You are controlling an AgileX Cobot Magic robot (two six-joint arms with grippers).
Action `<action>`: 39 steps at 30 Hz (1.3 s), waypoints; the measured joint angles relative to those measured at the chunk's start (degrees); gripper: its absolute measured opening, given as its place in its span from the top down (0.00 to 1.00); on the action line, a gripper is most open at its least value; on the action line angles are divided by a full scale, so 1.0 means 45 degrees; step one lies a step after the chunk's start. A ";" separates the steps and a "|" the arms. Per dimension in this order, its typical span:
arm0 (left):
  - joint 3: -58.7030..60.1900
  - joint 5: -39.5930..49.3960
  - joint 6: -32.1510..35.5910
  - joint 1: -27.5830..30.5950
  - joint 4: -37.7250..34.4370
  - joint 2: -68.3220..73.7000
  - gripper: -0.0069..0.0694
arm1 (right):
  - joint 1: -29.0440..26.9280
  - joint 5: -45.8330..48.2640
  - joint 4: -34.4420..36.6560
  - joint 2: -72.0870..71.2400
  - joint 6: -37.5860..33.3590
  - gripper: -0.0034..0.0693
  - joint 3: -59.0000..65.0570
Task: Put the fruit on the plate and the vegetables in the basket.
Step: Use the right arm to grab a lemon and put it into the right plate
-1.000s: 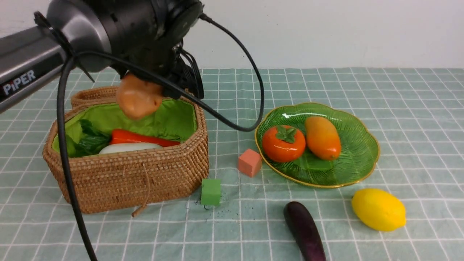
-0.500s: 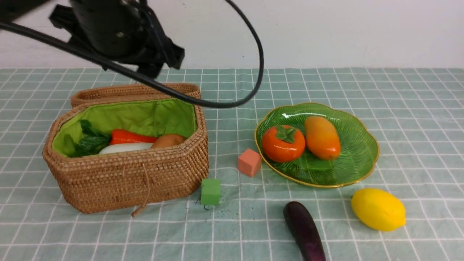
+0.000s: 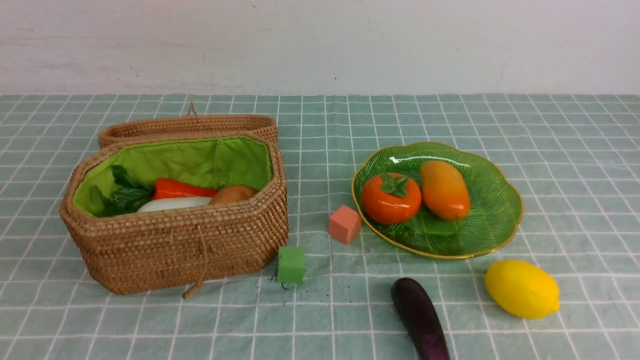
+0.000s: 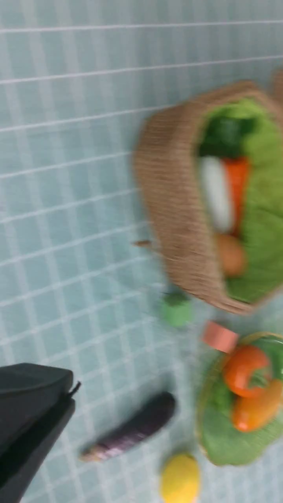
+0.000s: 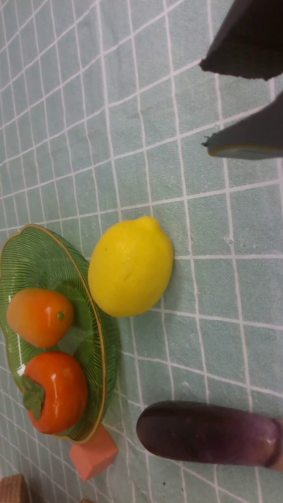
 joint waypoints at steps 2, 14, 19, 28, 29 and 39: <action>0.1653 -0.0178 -0.0292 0.0000 -0.0361 -0.1331 0.93 | 0.0000 0.0000 0.0000 0.0000 0.0000 0.62 0.0000; 0.4586 -0.1005 -0.0147 0.0000 -0.3278 -0.3812 0.93 | 0.0000 0.0000 0.0000 0.0000 0.0000 0.62 0.0000; 0.4586 -0.1005 -0.0136 0.0000 -0.3321 -0.3812 0.93 | 0.0000 0.0000 0.0000 0.0000 0.0000 0.62 0.0000; 0.4616 -0.1650 -0.0136 0.0000 -0.2428 -0.3812 0.93 | 0.0000 0.0000 0.0000 0.0000 0.0000 0.62 0.0000; 0.4667 -0.1871 -0.0136 0.0000 -0.2139 -0.3812 0.93 | 0.0000 0.0000 0.0000 0.0000 0.0000 0.62 0.0000; 0.6933 -0.7496 0.0729 0.1518 -0.0092 -0.5155 0.93 | 0.0000 0.0000 0.0000 0.0000 0.0000 0.62 0.0000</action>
